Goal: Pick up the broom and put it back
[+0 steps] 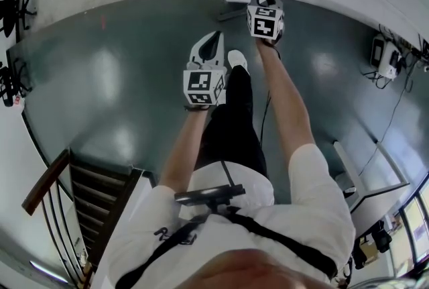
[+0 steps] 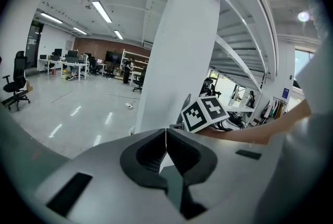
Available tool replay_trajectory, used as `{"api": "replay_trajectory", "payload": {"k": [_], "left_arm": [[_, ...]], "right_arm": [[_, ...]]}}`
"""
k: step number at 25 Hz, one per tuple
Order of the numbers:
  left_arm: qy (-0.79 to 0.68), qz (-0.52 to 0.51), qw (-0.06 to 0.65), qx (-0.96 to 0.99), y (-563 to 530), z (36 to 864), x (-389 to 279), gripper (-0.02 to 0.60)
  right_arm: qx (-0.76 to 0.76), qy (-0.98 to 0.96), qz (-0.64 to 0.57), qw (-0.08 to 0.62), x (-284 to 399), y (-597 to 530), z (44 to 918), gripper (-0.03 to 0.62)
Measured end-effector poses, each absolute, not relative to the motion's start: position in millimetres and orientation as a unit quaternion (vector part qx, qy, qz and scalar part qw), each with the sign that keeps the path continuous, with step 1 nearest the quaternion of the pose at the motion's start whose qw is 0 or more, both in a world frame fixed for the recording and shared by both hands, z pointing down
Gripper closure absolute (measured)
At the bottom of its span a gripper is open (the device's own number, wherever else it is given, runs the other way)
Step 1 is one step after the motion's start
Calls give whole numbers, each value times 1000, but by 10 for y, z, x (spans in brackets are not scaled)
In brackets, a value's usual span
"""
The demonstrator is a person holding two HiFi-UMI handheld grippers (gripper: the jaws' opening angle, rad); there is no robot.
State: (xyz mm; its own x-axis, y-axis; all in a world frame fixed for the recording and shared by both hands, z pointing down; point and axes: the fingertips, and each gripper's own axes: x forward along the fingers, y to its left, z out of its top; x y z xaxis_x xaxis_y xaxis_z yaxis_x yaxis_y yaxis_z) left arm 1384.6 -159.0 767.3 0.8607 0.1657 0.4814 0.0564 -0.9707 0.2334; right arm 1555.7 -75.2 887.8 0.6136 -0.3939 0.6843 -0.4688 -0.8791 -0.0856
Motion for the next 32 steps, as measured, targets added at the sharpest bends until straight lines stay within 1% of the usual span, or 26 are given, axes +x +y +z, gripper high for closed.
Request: {"api": "replay_trajectory", "payload": {"k": [7,13,16,18,19,21,22,23,24,25,27,32], "left_arm": [[57,256,112,959,-1625,7673,13855,569],[62,259,116,957,-1600,7714,13833,569],[64,260,117,956,-1593,7716,13827,569],[65,260,118,956,-1583,7726,13823,569],[65,261,118,956,-1575,7733,13818,569],[64,262,120,955,-1560,7748,13803,569],[64,263,121,955,-1555,7755,13795,569],[65,264,122,955,-1551,7759,13789,569],[65,264,123,954,-1546,7762,13786,569],[65,265,123,954,-1537,7763,13786,569],[67,265,124,954,-1509,7767,13793,569],[72,267,126,953,-1417,7800,13804,569]], "right_arm": [[890,-256,377,15,15639,-821,8881,494],[886,-265,380,19,15634,-823,8882,493],[888,-260,379,3,15630,-812,8864,489],[889,-266,373,-6,15630,-830,8860,402],[888,-271,371,-4,15626,-841,8864,385],[887,-279,368,1,15616,-849,8875,383],[886,-281,369,1,15611,-849,8875,354],[885,-281,370,-2,15607,-848,8873,307],[885,-281,372,-5,15604,-847,8870,276],[883,-282,374,-8,15602,-841,8870,260],[881,-283,380,-9,15600,-805,8881,250],[871,-285,400,-15,15594,-691,8916,252]]}}
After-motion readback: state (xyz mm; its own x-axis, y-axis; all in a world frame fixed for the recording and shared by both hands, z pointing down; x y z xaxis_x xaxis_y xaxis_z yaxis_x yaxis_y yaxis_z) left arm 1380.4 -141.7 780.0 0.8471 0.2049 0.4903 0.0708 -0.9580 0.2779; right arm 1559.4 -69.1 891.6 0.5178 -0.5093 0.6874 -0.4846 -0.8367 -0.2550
